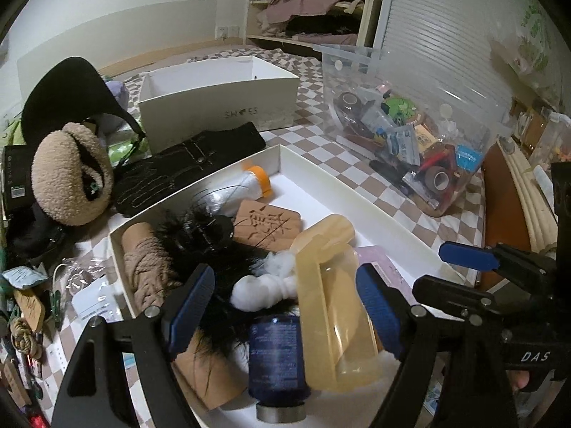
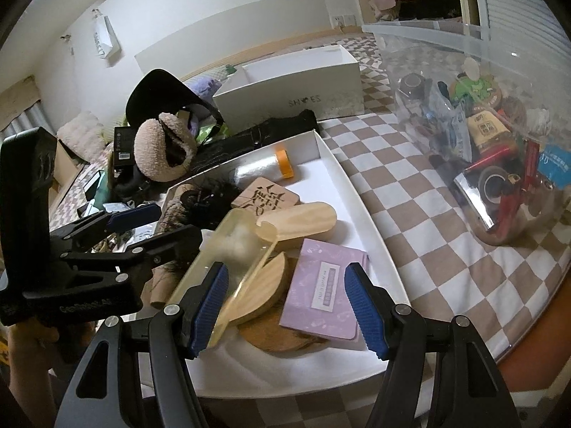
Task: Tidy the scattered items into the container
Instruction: 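Lower the yellow case into the white tray and open the left tool, then withdraw both tools from the tray back over the cluttered items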
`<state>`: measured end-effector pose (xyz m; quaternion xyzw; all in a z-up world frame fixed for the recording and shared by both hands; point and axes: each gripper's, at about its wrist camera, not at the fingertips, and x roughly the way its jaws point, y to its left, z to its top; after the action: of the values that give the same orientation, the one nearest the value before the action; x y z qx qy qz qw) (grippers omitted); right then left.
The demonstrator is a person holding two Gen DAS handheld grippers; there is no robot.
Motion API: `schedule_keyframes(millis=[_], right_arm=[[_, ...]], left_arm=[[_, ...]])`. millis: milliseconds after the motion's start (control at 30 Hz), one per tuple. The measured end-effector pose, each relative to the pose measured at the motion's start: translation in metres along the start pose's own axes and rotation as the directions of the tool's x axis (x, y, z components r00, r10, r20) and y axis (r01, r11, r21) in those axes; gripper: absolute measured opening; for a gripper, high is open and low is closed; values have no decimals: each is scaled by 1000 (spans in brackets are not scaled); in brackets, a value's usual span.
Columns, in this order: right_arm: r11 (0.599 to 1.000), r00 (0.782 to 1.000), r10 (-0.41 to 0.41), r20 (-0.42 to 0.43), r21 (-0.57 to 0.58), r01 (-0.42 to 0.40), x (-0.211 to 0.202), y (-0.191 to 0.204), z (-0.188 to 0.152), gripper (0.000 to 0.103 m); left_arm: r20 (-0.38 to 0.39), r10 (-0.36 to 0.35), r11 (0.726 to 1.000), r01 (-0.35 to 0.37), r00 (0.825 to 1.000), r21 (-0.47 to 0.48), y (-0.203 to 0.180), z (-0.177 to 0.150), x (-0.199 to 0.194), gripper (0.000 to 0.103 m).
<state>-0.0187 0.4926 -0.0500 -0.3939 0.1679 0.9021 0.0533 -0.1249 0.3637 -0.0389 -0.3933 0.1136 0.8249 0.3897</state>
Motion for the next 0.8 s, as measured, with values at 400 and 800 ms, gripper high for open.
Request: schedule_keyframes(millis=[400,800], right_arm=[[1000,999,-23,23,-19,23,-12,20,-3,68],[996,994,-70,84,-54,75,-25,47,-7,100]], left_arm=[[56,60,998,-59,997,-26,21,-14,-40,101],[117,135,990,-129,984,-56,51,-37,-87,103]])
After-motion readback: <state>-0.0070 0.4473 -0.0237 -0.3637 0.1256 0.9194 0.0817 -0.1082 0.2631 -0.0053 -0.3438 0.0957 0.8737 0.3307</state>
